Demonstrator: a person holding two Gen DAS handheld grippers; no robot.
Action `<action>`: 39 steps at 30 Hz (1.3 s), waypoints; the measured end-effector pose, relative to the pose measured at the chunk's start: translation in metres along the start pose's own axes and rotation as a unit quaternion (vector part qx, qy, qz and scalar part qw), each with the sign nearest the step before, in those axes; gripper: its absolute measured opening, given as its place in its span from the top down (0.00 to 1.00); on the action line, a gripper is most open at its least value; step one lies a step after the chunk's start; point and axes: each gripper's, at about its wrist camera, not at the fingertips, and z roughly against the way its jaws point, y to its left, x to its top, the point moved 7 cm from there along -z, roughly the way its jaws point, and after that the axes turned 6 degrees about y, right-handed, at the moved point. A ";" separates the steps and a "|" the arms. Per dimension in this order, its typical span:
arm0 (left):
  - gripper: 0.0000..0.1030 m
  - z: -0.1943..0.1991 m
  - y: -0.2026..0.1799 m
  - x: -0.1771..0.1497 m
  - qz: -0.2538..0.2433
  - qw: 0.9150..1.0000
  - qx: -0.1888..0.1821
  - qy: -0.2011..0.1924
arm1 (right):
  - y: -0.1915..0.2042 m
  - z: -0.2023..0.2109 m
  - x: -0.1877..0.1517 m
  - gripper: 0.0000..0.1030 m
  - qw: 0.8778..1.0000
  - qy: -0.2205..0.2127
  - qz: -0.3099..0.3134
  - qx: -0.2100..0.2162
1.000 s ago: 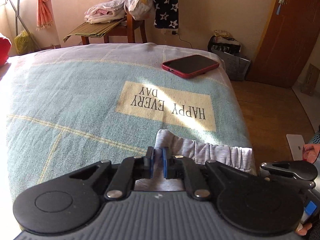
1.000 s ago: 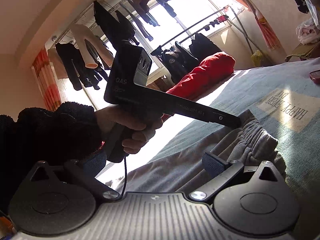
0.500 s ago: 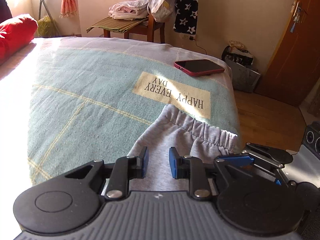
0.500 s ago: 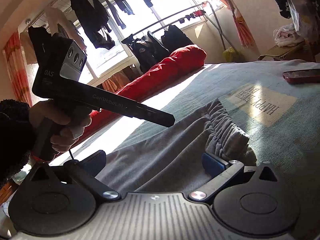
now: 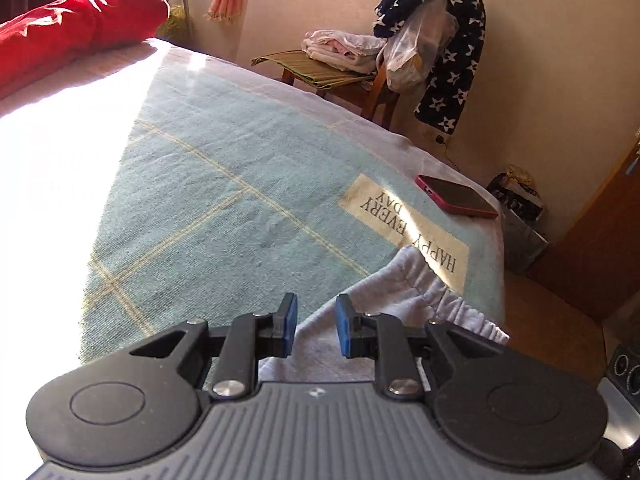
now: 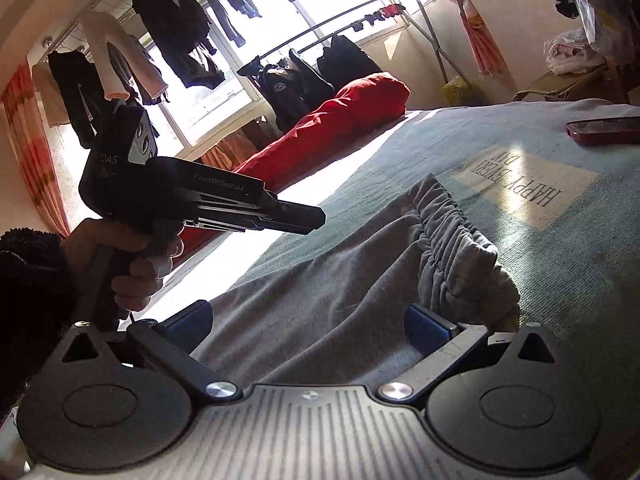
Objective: Fold clothes
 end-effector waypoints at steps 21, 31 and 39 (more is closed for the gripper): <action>0.67 0.006 0.005 -0.039 0.042 0.998 -0.021 0.034 | 0.008 0.001 0.003 0.00 0.999 -0.019 0.028 -0.001; 0.65 0.023 0.036 -0.043 0.073 0.995 0.063 -0.012 | 0.013 -0.007 -0.003 0.00 0.999 -0.005 0.041 -0.010; 0.59 0.061 -0.005 -0.073 0.019 0.991 0.130 -0.016 | 0.040 -0.002 0.002 0.00 0.996 0.005 0.093 -0.017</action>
